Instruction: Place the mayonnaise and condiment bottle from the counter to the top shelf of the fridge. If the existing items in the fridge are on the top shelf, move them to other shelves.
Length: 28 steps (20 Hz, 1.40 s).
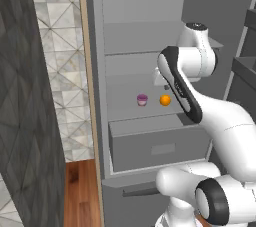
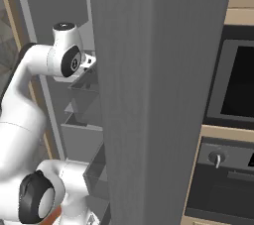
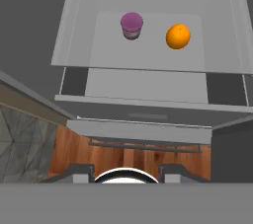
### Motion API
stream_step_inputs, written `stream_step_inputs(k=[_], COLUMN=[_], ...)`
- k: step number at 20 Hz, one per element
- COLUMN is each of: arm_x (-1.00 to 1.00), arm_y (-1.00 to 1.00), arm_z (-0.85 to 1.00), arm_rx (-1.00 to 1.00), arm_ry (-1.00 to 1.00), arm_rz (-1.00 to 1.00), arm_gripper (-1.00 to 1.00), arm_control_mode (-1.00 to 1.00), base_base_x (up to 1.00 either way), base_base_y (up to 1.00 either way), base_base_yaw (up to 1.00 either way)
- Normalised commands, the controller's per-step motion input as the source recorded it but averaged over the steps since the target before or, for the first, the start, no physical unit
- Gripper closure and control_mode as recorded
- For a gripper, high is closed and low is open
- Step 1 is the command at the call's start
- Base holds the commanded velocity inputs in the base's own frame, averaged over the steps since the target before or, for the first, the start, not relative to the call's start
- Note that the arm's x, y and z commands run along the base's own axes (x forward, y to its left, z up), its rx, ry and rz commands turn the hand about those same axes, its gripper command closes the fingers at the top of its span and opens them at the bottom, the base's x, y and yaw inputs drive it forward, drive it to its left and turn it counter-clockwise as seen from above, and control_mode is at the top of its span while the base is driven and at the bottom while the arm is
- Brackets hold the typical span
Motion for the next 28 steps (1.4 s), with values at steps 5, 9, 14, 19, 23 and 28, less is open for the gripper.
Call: stream_step_inputs(k=[5,9,14,19,23,28], arm_x=[-0.46,-1.0,-1.0,-0.97,-0.83,-0.45], arm_y=[-0.01,-0.05,-0.04,0.0,0.0,0.0], arm_z=[0.0,0.0,0.0,0.03,0.12,0.12], arm_rx=[0.0,0.0,0.0,0.0,0.0,0.0], arm_ry=[-0.08,-0.1,-0.08,-0.04,0.0,0.0], arm_rz=[0.0,0.0,0.0,0.0,-0.03,-0.02], arm_gripper=[-1.0,-1.0,-1.0,-1.0,-1.0,-1.0], arm_control_mode=[-1.0,-1.0,-1.0,-1.0,-1.0,-1.0], base_base_x=[0.0,0.0,0.0,0.0,0.0,0.0], base_base_y=[0.0,0.0,0.0,0.0,0.0,0.0], base_base_yaw=[0.0,0.0,0.0,0.0,0.0,0.0])
